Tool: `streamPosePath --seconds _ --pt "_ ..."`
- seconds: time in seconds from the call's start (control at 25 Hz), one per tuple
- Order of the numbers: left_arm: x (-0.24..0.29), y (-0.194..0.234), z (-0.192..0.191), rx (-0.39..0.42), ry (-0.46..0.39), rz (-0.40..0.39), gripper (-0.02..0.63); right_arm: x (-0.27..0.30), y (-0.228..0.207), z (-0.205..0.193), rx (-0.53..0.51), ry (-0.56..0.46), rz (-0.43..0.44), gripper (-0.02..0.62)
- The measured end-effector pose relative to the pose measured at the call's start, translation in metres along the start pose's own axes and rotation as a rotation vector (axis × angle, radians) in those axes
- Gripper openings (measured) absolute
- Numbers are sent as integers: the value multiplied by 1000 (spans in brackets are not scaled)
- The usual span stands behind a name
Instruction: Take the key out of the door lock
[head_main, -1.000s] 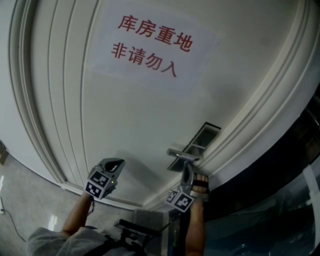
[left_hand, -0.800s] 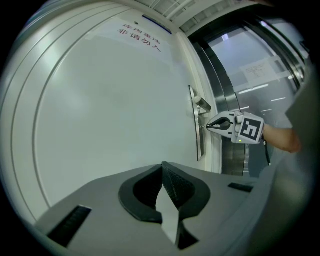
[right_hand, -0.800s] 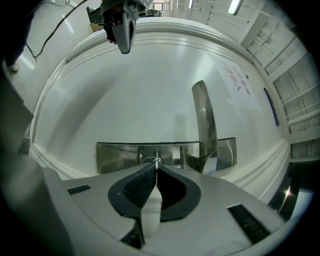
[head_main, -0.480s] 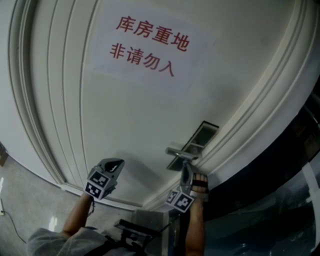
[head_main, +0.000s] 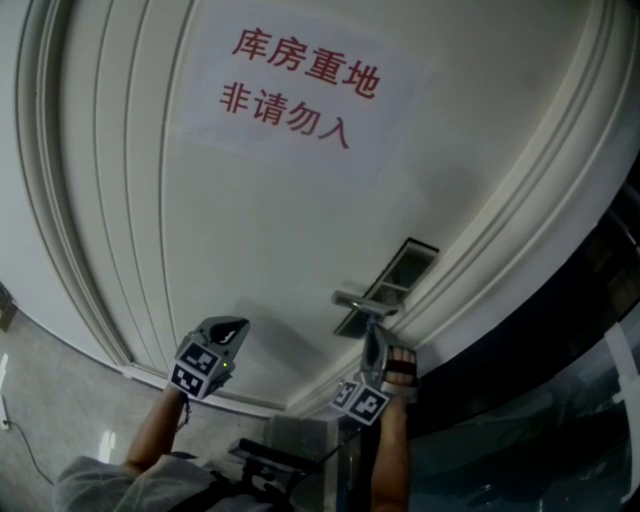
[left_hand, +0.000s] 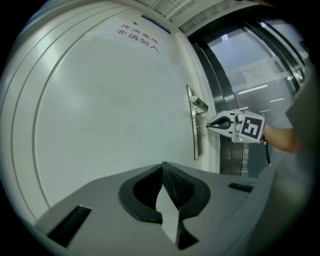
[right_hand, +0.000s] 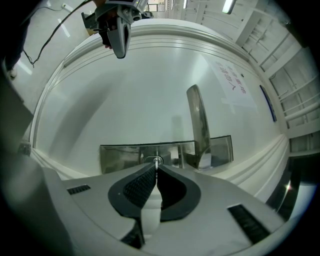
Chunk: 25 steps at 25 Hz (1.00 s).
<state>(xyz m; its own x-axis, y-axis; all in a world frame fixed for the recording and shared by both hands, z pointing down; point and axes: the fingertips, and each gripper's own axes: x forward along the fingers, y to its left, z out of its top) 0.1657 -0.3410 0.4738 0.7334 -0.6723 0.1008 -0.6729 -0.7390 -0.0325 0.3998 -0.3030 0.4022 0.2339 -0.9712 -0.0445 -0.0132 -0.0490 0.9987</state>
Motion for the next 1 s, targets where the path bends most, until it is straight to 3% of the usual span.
streamPosePath --seconds 1.0 --pt "-3 2 -3 -2 4 -7 5 -2 2 -2 5 10 7 20"
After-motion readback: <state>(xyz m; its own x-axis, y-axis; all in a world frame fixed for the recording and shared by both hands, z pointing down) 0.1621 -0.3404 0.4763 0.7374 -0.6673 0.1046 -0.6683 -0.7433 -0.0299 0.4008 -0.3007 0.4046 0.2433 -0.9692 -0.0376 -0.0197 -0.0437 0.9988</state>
